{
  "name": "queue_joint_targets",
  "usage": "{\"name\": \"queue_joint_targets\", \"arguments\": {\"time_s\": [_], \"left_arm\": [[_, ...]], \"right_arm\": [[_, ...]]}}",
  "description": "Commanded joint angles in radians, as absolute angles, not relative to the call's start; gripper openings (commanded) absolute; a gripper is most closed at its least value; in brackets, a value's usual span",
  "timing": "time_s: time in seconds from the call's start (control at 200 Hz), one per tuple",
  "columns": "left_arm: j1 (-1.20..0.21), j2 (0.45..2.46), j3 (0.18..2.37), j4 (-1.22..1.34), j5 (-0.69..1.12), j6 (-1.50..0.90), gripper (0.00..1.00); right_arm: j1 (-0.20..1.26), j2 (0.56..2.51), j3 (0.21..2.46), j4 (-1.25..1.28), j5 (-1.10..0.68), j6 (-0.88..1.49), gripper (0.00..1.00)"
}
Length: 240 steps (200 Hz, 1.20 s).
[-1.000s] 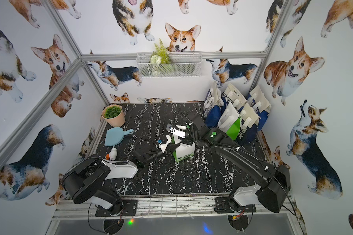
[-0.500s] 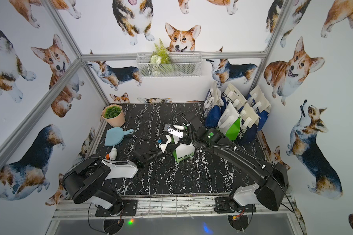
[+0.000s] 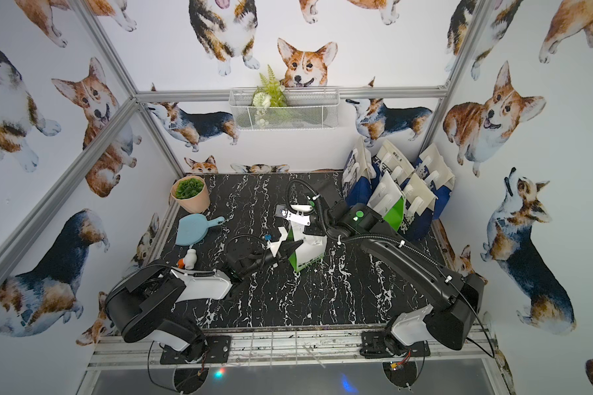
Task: Open the takeout bag
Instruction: Open the takeout bag at the center of the board.
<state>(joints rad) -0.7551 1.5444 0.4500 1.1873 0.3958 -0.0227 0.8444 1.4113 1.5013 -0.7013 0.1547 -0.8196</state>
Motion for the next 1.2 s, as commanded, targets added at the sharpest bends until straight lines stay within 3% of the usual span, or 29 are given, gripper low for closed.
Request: {"name": "queue_joint_targets", "arguments": {"time_s": [0.0,0.651,1.066,1.196], "left_arm": [[-0.756,1.543,0.449,1.171,0.425,-0.009,0.0],[-0.757,1.549,0.459,1.148,0.431,-0.006,0.0],[-0.756,1.543,0.457,1.149,0.428,-0.009,0.0],[-0.758,1.543,0.457,1.149,0.428,-0.009,0.0]], "right_arm": [[0.842,1.429,1.539,-0.715,0.223,-0.9,0.0],[0.874,1.561,1.767,-0.948,0.276,-1.043,0.0],[0.854,1.447,1.466,-0.707,0.153,-0.88,0.0],[0.852,1.437,1.423,-0.674,0.17,-0.862,0.08]]}}
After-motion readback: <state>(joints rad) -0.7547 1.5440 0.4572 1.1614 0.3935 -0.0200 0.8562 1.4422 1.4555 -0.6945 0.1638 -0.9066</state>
